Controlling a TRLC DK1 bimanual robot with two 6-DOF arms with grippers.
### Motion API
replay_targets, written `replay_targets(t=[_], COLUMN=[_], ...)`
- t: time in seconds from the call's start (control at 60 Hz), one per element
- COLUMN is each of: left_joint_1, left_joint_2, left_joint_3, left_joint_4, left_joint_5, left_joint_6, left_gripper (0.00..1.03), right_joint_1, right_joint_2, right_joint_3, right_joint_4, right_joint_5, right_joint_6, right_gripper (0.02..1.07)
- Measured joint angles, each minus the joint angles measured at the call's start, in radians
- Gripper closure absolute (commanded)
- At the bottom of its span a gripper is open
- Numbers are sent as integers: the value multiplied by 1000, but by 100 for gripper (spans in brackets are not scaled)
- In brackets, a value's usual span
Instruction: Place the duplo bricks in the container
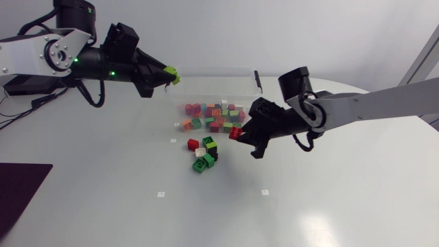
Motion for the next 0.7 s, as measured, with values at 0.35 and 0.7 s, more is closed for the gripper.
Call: replay_targets(t=[0.35, 0.7], left_joint_1=[-67, -107], left_joint_2=[272, 374], left_joint_3=[279, 505], left_joint_4=[-19, -267], left_joint_5=[-143, -252], left_joint_6=[-120, -153], left_gripper=[69, 5], right_joint_1=[-42, -57], right_joint_2=[-171, -175], right_joint_3=[-7, 96], right_joint_4=[-48, -45], right_joint_5=[-4, 4], right_joint_6=[13, 112], right_gripper=[96, 96])
